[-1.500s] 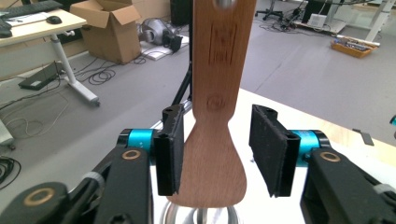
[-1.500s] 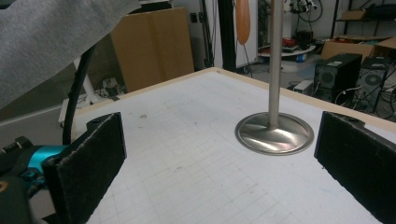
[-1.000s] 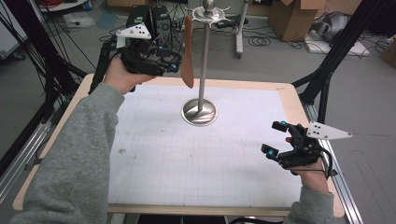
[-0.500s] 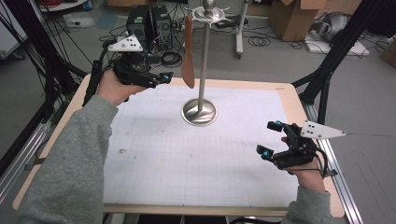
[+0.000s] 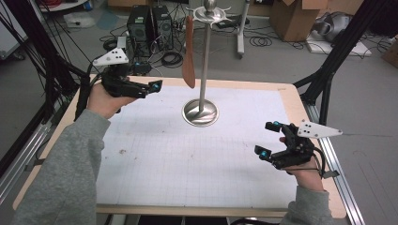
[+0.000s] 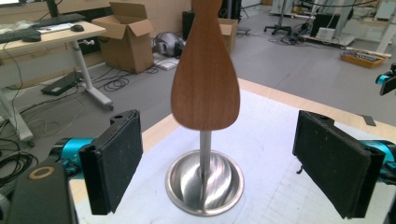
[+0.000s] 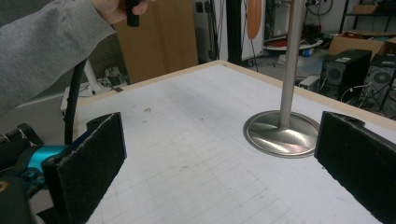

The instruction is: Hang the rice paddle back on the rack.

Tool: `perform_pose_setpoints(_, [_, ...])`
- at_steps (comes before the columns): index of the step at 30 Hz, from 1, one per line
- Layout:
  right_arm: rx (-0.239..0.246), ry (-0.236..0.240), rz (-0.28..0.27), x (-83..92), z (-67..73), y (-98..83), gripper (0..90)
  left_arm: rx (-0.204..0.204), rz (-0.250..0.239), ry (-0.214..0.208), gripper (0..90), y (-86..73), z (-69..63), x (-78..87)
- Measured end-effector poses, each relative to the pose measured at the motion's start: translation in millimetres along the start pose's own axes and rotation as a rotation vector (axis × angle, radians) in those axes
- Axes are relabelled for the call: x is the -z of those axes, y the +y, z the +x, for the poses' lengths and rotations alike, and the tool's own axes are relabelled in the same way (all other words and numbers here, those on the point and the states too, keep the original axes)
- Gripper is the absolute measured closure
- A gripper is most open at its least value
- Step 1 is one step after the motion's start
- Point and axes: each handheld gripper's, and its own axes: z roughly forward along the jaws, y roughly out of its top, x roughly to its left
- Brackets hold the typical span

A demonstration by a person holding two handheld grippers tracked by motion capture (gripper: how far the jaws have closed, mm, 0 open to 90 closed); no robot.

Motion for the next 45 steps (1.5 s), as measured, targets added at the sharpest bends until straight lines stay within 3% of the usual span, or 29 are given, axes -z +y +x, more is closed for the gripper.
perform_pose_setpoints(10, [0.0,0.008,-0.009,-4.8,-0.4,1.5,0.7,0.001,-0.027,-0.01,16.3,-20.1,2.6,17.3])
perform_pose_setpoints(18, [0.003,0.011,-0.026,-4.2,-2.5,3.4,0.7,0.048,-0.057,-0.041,12.4,-36.6,3.2,31.6])
perform_pose_setpoints(35, [0.027,-0.003,-0.044,-8.1,0.0,7.5,0.7,0.032,-0.066,0.022,12.0,-74.9,-3.9,52.9])
perform_pose_setpoints(42, [0.048,-0.019,-0.083,-8.4,1.2,10.5,0.7,0.05,-0.072,0.048,12.0,-98.3,-4.4,59.5])
perform_pose_setpoints(45, [0.05,-0.025,-0.07,-8.7,0.5,10.1,0.7,0.05,-0.078,0.061,12.0,-102.1,-3.0,64.3])
